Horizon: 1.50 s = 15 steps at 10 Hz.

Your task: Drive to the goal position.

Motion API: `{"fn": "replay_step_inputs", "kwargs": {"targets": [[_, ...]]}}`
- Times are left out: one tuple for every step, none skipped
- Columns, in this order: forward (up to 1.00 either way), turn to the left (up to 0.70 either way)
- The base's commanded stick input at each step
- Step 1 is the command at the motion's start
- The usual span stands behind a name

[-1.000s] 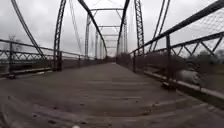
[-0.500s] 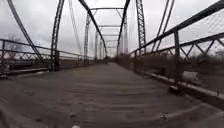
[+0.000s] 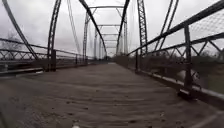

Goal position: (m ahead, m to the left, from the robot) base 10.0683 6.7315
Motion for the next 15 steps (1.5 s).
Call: {"fn": "replay_step_inputs", "kwargs": {"targets": [[0.7,0.0],[0.7,0.0],[0.7,0.0],[0.7,0.0],[0.7,0.0],[0.7,0.0],[0.7,0.0],[0.7,0.0],[0.7,0.0],[0.7,0.0],[0.7,0.0],[0.7,0.0],[0.7,0.0],[0.7,0.0],[0.7,0.0]]}}
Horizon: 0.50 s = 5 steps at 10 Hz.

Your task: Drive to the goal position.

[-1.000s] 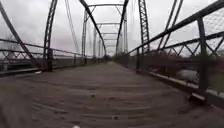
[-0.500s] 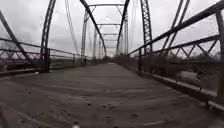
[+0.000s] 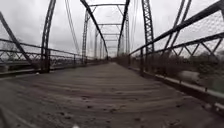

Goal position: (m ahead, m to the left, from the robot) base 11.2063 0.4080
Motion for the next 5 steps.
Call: {"fn": "replay_step_inputs", "kwargs": {"targets": [[0.7,0.0],[0.7,0.0],[0.7,0.0],[0.7,0.0],[0.7,0.0]]}}
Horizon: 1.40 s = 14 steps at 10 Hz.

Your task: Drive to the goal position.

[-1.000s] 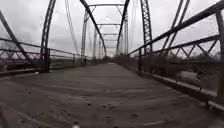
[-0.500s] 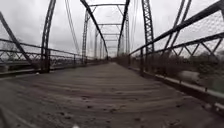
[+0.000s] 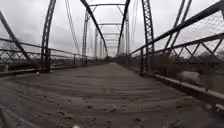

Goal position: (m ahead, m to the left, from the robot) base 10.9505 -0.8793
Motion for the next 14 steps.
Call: {"fn": "replay_step_inputs", "kwargs": {"targets": [[0.7,0.0],[0.7,0.0],[0.7,0.0],[0.7,0.0],[0.7,0.0],[0.7,0.0],[0.7,0.0],[0.7,0.0],[0.7,0.0],[0.7,0.0],[0.7,0.0],[0.7,0.0],[0.7,0.0],[0.7,0.0]]}}
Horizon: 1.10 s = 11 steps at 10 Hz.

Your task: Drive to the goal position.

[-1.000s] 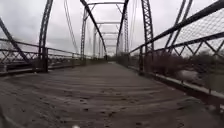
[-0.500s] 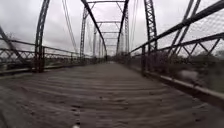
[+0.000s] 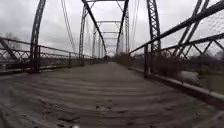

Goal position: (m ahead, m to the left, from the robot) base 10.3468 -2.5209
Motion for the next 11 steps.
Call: {"fn": "replay_step_inputs", "kwargs": {"targets": [[0.7,0.0],[0.7,0.0],[0.7,0.0],[0.7,0.0],[0.7,0.0],[0.7,0.0],[0.7,0.0],[0.7,0.0],[0.7,0.0],[0.7,0.0],[0.7,0.0]]}}
